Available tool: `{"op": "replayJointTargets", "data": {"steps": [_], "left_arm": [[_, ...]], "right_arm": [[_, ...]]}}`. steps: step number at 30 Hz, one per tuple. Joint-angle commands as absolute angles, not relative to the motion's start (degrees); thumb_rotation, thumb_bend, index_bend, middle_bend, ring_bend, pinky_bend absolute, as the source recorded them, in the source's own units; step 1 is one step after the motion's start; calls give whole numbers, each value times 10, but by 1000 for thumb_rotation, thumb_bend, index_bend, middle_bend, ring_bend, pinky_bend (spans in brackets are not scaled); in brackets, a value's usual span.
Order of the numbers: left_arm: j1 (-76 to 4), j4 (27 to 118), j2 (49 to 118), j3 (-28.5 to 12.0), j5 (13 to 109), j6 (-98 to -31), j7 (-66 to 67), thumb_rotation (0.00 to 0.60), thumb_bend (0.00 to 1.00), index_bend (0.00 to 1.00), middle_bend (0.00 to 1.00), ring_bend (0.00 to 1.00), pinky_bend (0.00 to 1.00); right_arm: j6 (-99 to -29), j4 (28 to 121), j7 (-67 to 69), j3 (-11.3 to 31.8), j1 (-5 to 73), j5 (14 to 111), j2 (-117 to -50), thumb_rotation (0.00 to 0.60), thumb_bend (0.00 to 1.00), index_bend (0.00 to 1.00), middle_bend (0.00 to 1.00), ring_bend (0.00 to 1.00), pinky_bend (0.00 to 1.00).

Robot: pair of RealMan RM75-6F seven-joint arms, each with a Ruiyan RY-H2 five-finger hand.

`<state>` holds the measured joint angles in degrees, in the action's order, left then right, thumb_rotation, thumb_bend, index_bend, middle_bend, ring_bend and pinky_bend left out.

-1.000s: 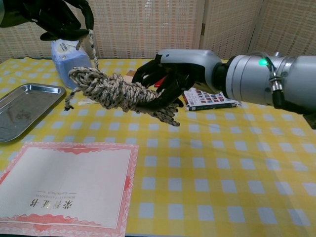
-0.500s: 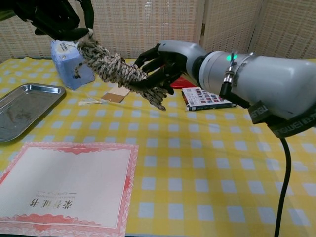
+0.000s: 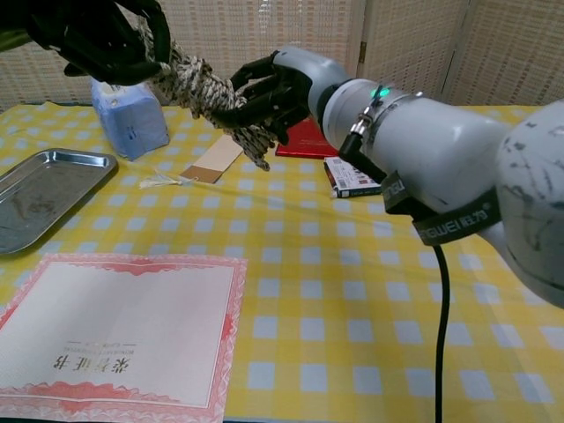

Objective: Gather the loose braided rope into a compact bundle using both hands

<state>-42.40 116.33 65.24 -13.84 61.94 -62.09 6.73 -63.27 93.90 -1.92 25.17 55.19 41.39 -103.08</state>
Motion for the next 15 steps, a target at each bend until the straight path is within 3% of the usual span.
{"op": "replayJointTargets", "data": {"steps": [1, 7, 12, 15], "left_arm": [[-424, 1165, 655, -142, 600, -617, 66, 600, 611, 670, 925, 823, 861], [-426, 1165, 649, -148, 570, -604, 58, 600, 605, 634, 925, 819, 861], [-423, 1162, 649, -148, 570, -614, 69, 600, 471, 491, 922, 794, 861], [-420, 1163, 648, -149, 575, -621, 69, 600, 440, 447, 914, 787, 861]], "right_arm": [[-639, 932, -6, 258, 546, 430, -1042, 600, 746, 891, 773, 838, 781], [-639, 923, 15, 264, 534, 456, -1051, 600, 746, 891, 773, 836, 781], [-632, 916, 11, 266, 530, 454, -1051, 600, 745, 891, 773, 835, 781], [-631, 911, 5, 268, 528, 452, -1054, 600, 745, 890, 773, 837, 781]]}}
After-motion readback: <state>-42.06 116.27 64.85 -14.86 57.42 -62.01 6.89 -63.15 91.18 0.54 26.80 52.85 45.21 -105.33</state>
